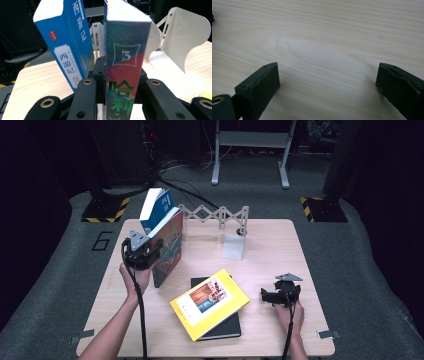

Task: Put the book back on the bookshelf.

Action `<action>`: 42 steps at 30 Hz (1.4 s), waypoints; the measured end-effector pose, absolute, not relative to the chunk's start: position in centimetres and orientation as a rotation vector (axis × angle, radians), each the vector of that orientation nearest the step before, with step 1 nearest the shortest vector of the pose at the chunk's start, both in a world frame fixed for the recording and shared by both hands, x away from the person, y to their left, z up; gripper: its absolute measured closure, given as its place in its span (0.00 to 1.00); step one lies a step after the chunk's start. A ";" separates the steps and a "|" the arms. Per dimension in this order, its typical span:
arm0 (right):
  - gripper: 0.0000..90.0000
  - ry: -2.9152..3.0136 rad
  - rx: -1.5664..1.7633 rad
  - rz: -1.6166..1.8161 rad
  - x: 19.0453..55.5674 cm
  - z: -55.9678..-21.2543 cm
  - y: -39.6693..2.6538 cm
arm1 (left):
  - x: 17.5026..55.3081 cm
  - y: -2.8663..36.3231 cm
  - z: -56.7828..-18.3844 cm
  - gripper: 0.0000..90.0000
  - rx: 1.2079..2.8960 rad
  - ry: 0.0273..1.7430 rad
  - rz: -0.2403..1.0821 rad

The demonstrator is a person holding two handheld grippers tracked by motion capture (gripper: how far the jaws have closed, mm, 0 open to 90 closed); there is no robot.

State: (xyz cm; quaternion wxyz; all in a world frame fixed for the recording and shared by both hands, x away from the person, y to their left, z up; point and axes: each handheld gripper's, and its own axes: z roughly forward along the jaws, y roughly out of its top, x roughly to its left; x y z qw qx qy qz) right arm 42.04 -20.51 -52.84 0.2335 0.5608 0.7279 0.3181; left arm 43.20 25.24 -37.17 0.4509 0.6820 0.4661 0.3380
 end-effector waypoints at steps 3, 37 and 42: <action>0.05 2.002 1.530 0.874 42.1 -52.9 -20.6 | 43.0 25.8 -37.2 0.80 1.697 1.162 0.816; 0.06 2.006 1.528 0.869 42.0 -52.8 -20.6 | 47.2 25.9 -33.7 0.67 1.933 1.150 0.671; 0.06 2.001 1.534 0.874 42.0 -52.8 -20.6 | 47.5 25.9 -33.7 0.80 1.952 1.138 0.658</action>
